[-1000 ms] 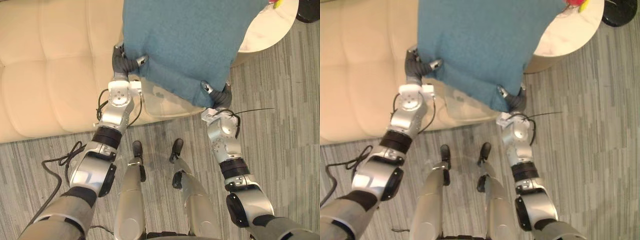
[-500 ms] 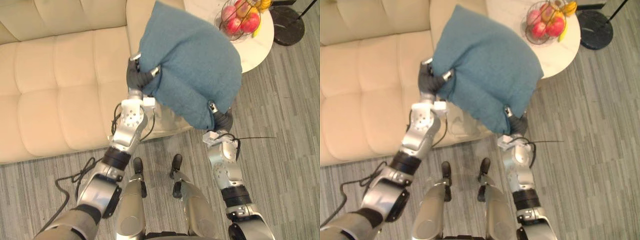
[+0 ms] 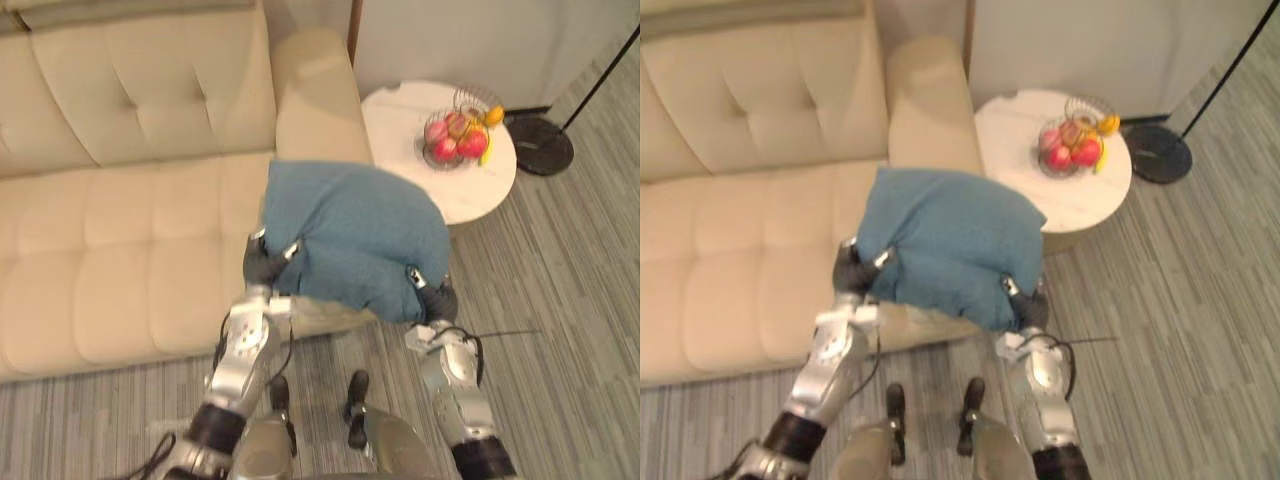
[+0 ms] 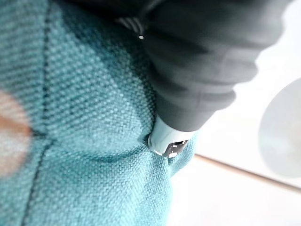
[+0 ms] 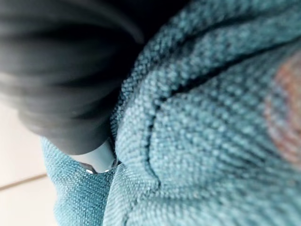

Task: Pick up cushions and gather them together orderly.

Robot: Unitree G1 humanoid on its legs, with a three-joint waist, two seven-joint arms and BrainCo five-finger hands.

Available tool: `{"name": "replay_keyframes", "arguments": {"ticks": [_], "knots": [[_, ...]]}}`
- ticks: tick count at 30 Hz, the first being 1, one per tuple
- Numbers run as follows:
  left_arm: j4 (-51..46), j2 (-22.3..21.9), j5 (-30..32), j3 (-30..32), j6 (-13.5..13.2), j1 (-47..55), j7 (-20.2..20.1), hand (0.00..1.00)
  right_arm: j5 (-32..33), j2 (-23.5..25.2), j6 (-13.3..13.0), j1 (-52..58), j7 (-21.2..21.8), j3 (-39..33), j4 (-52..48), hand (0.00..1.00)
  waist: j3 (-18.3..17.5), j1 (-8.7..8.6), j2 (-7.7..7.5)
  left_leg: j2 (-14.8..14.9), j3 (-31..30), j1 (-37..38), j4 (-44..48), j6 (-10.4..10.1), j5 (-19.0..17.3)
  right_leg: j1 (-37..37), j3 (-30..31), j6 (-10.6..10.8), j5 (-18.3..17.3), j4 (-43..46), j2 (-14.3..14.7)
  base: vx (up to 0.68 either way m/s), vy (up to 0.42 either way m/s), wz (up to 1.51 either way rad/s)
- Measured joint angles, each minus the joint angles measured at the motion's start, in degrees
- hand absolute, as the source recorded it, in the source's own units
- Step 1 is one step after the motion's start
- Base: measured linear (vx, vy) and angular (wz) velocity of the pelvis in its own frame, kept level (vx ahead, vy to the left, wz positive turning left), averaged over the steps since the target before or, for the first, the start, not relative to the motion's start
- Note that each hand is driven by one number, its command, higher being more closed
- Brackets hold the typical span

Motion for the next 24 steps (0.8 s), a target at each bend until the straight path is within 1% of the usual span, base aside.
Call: {"name": "replay_keyframes", "arguments": {"ticks": [2,4,7,9,10,11,12,13,14,15,16,17,18,19,20,21,22,23,24], "knots": [[-1.3,-0.1,0.0,0.0,-0.1,2.9,-0.6,1.0,-1.2,0.0,0.0,1.5,0.4,0.4,-0.5,1.0,-2.0,0.73,0.13,-0.1,0.0,0.6,0.0,0.2,-0.3,0.9,0.0,0.0,0.1,-0.7,0.0,0.0,0.033,0.06],[-2.8,-0.1,-0.1,0.0,-0.2,5.2,-0.7,1.0,-1.7,-0.2,0.0,3.4,0.6,1.1,-2.4,1.0,-2.9,1.21,0.24,-0.2,-0.9,1.4,0.5,0.1,-0.9,2.5,-0.5,0.2,0.2,-1.4,0.0,0.0,0.025,0.17],[-3.4,-0.2,-0.2,-0.1,-0.4,6.0,-1.3,1.0,-1.8,-1.1,-0.1,4.7,0.7,1.5,-4.6,1.0,-3.7,0.87,0.7,-0.7,-5.6,-2.5,6.0,-0.1,-2.7,4.2,-4.7,0.4,-0.2,-1.4,-0.3,-0.06,0.015,0.66],[-3.4,-0.4,-0.2,-0.2,-0.6,5.5,-1.5,1.0,-1.8,-1.3,-0.9,4.5,0.6,1.4,-4.7,1.0,-4.0,0.6,1.14,-1.1,-9.0,-5.8,9.5,-0.4,-3.3,4.1,-8.6,0.2,-1.0,-0.7,-0.5,-0.08,0.01,0.97],[-3.4,-0.4,-0.2,-0.2,-0.8,5.5,-1.5,1.0,-1.8,-1.3,-0.9,4.2,0.3,1.5,-4.7,1.0,-4.1,1.06,1.39,-0.9,-9.8,-6.8,9.6,-0.7,-4.2,4.0,-10.1,0.1,-1.2,-0.1,-0.7,-0.07,0.003,0.8],[-3.4,-0.4,-0.2,-0.2,-0.8,5.5,-1.5,1.0,-1.8,-1.4,-0.9,3.9,0.0,1.4,-4.7,1.0,-4.4,1.35,1.66,-0.3,-8.6,-7.3,9.7,0.0,-4.7,4.0,-11.3,0.0,-1.1,0.2,-1.0,-0.04,0.003,0.7],[-3.4,-0.5,-0.3,-0.2,-0.8,5.4,-1.5,1.0,-1.9,-1.5,-0.9,3.2,-0.3,1.2,-4.7,1.0,-4.8,1.32,1.89,1.4,-5.1,-8.2,10.5,0.2,-5.1,4.2,-13.3,0.0,-1.1,0.2,-1.6,-0.03,0.037,0.78],[-3.4,-0.9,-0.8,-0.6,-0.9,5.1,-1.5,1.0,-2.4,-2.2,-0.9,1.9,-1.2,0.9,-4.7,1.0,-5.1,1.19,2.34,3.5,-0.1,-9.6,12.6,1.4,-5.7,4.1,-15.3,-0.1,-1.1,0.3,-2.6,-0.02,0.093,0.8],[-3.3,-1.2,-1.1,-0.8,-0.9,5.1,-1.5,1.0,-2.7,-3.0,-0.9,0.7,-1.9,0.8,-4.6,1.0,-5.1,1.34,2.57,5.3,3.5,-10.0,13.4,2.6,-6.1,4.1,-16.0,0.1,-1.0,0.5,-3.6,-0.02,0.173,0.64],[-3.3,-1.4,-1.3,-0.8,-1.0,5.1,-1.5,1.0,-3.7,-3.2,-0.8,-0.2,-2.2,0.5,-4.6,1.0,-5.2,1.31,2.72,6.6,5.1,-9.9,13.3,2.7,-6.2,4.1,-16.5,0.4,-0.9,0.4,-4.5,-0.01,0.204,0.38],[-3.3,-1.5,-1.6,-0.9,-1.1,5.0,-1.5,1.0,-4.0,-3.2,-0.8,-1.0,-2.3,0.2,-4.6,1.0,-5.4,1.16,2.92,7.7,5.9,-9.7,13.1,2.7,-6.2,4.1,-16.8,0.7,-0.8,0.4,-5.2,0.0,0.281,0.33],[-3.3,-1.6,-2.4,-1.5,-1.2,4.9,-1.5,1.0,-4.0,-3.3,-0.8,-1.9,-2.3,-0.5,-4.6,1.0,-5.7,0.98,3.37,9.1,6.7,-9.4,12.8,2.5,-6.3,4.1,-17.2,1.9,-0.4,0.3,-6.5,0.02,0.348,0.39],[-3.3,-1.7,-3.0,-2.3,-1.4,4.8,-1.5,1.0,-4.0,-3.6,-0.9,-2.1,-2.3,-1.1,-4.6,1.0,-6.1,0.35,4.02,9.5,7.8,-9.3,12.1,0.1,-5.1,4.1,-17.4,3.6,0.2,0.2,-7.6,0.04,0.371,0.5],[-3.2,-1.8,-3.4,-2.9,-1.5,4.7,-1.6,1.0,-4.0,-3.5,-0.9,-2.2,-2.3,-1.9,-4.6,1.0,-6.3,-0.47,4.22,8.8,8.7,-9.4,11.8,-2.0,-3.0,4.2,-17.9,4.6,0.6,0.1,-8.8,0.07,0.394,0.42],[-3.1,-1.3,-3.4,-3.3,-1.6,4.5,-1.6,1.0,-4.0,-2.6,-0.7,-1.9,-2.4,-2.5,-4.3,1.0,-6.5,-0.56,2.98,6.3,9.5,-9.6,12.1,-0.7,-3.1,4.2,-17.0,5.8,1.7,-0.6,-10.8,0.12,0.46,0.4],[-2.8,-0.8,-3.4,-3.5,-1.7,4.3,-1.8,1.0,-4.0,-2.0,-0.7,-1.2,-2.2,-2.8,-4.3,1.0,-7.2,-0.73,2.01,4.0,9.4,-11.3,14.8,0.7,-5.0,4.1,-16.6,6.6,2.5,-0.7,-13.2,0.1,0.378,0.26],[-2.6,-0.7,-3.4,-3.7,-1.7,4.1,-1.8,1.0,-4.0,-2.0,-0.6,-0.9,-2.2,-3.0,-4.3,1.0,-7.2,-0.69,1.89,3.5,9.1,-11.8,16.3,1.1,-6.0,4.1,-16.7,6.7,2.4,-0.1,-14.1,0.11,0.375,0.26],[-1.6,-0.8,-3.4,-4.0,-1.7,4.1,-2.1,1.0,-4.0,-1.9,-0.4,-0.4,-2.2,-3.3,-4.1,1.0,-7.2,-0.59,1.9,2.1,9.2,-12.5,19.7,2.3,-8.7,3.4,-16.4,7.1,2.4,3.6,-16.7,0.1,0.317,0.1],[-0.3,-0.8,-3.5,-4.2,-1.7,4.1,-2.5,1.0,-3.9,-1.9,0.0,0.1,-2.0,-3.6,-3.5,1.0,-7.3,-0.58,2.14,1.0,9.8,-12.3,21.2,3.4,-10.5,1.8,-14.8,6.9,2.5,8.5,-19.3,0.17,0.49,0.03]]}}
